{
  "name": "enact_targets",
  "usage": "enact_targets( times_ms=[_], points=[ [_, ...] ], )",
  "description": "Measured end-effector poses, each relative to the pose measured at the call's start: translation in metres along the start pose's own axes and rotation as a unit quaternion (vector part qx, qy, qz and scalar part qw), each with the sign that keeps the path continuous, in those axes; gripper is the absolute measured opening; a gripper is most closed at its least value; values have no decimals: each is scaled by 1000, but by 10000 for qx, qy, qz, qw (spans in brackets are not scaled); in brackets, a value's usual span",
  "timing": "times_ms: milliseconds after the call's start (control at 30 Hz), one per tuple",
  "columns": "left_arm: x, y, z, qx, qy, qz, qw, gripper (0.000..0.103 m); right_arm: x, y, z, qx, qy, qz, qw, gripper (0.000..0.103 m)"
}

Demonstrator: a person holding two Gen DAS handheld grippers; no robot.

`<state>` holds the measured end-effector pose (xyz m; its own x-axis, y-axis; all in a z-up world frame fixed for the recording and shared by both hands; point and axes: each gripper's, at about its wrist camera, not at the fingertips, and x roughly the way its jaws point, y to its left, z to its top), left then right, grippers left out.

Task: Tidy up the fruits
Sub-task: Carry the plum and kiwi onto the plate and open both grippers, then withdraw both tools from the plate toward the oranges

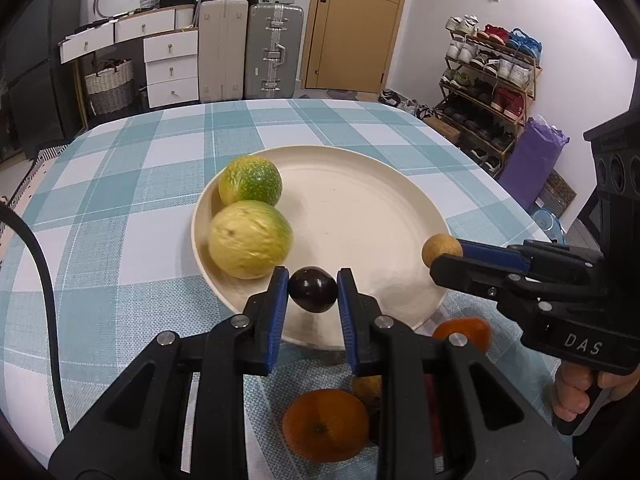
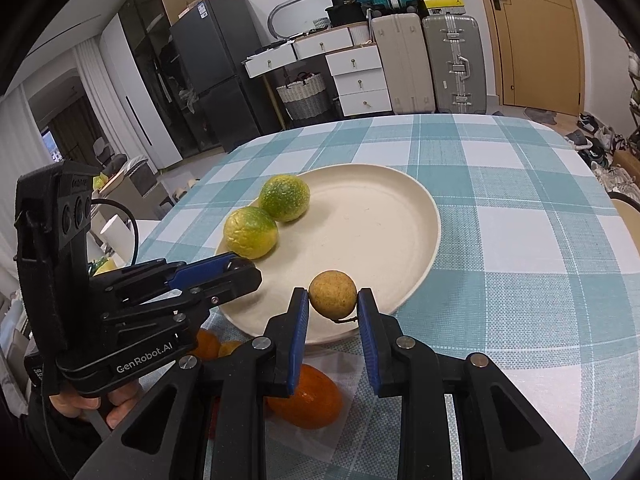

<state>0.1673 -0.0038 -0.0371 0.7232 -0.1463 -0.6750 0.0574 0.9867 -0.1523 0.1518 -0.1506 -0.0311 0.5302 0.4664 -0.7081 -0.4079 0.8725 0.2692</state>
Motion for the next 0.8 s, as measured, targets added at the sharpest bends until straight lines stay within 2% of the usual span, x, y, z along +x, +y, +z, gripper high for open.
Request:
enact_targets(
  times_ms=[100,133,167,200,233,300,367,433,500,533,633,700,800],
  points=[
    [-3,-1,-1,78,-12,172,9998,24,-1,1,0,-32,-77,-133,9999,26],
    [-4,-2,-1,117,-5,224,9997,29,-4,2,-1,-49,-127,-161,9998,26],
    [-7,-3,-1,159,-26,234,9996,37,-6,2,-1,-47,-166,-174,9997,31],
    [-11,-4,-2,182,-76,209,9996,41,-8,1,-1,-32,-207,-185,9996,38],
    [-16,-4,-3,177,-142,165,9996,48,-11,0,-2,5,-261,-200,9995,40],
    [-25,-2,-4,131,-238,103,9996,64,-17,-3,-2,71,-321,-218,9992,45],
    [-36,1,-6,72,-371,130,9992,85,-23,-4,-4,80,-368,-259,9990,50],
    [-47,5,-10,-13,-453,142,9989,88,-29,-3,-8,29,-395,-298,9988,50],
    [-56,9,-13,-73,-427,94,9990,96,-36,-3,-12,12,-414,-382,9984,53],
    [-61,11,-15,-104,-449,100,9989,102,-38,-3,-14,22,-414,-397,9984,55],
    [-77,16,-22,-159,-568,220,9980,102,-47,-5,-20,85,-464,-390,9981,68],
    [-85,16,-27,-134,-572,322,9978,102,-52,-5,-23,107,-477,-351,9982,82],
    [-95,15,-36,-29,-590,460,9972,102,-57,-2,-27,-3,-500,-318,9982,87]
  ],
)
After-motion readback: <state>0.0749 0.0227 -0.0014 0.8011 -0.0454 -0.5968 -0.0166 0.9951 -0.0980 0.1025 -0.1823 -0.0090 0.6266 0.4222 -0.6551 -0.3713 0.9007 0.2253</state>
